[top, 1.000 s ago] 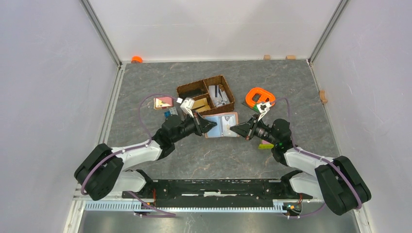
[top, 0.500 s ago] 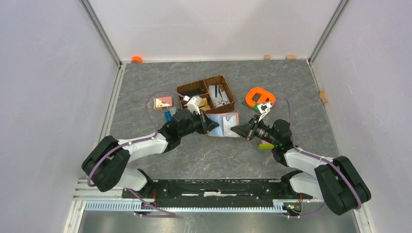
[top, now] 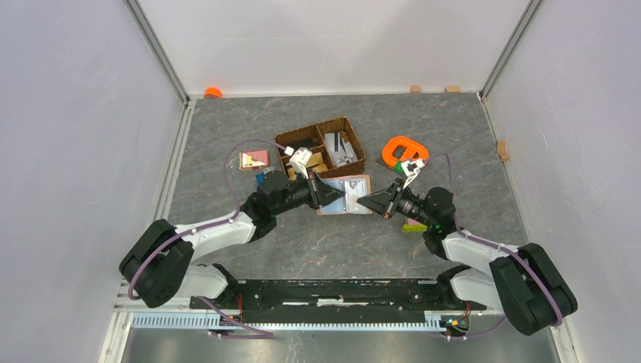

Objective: Take the credit cards out of the card holder
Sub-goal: Remove the credit card from the card holder.

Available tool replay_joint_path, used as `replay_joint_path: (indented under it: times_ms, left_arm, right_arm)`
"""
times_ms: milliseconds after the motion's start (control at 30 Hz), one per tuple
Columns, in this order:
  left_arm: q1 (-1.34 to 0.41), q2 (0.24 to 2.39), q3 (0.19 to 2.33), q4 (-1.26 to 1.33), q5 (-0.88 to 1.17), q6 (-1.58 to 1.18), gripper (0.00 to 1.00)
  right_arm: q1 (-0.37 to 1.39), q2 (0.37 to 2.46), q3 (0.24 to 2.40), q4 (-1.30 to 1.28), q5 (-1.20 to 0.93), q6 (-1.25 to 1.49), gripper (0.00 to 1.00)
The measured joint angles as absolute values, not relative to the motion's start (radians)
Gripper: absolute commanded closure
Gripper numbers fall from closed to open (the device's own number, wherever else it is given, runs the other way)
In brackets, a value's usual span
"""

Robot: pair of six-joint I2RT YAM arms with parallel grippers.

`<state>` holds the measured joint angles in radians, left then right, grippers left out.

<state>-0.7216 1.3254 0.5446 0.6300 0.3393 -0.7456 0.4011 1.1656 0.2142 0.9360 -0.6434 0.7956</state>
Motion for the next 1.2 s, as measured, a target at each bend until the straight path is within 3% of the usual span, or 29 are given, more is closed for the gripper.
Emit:
replay_joint_path:
  times_ms: [333, 700, 1200]
  left_arm:
    - [-0.722, 1.258, 0.545, 0.616, 0.343, -0.745, 0.91]
    - [-0.722, 1.269, 0.545, 0.632, 0.373, -0.746, 0.81]
    - [-0.722, 1.284, 0.538, 0.674, 0.404, -0.754, 0.80]
  right_arm:
    - [0.398, 1.140, 0.209, 0.941, -0.647, 0.799, 1.00]
    - [0.398, 1.140, 0.199, 0.968, -0.653, 0.818, 1.00]
    - [0.397, 1.140, 0.198, 0.983, -0.656, 0.834, 1.00]
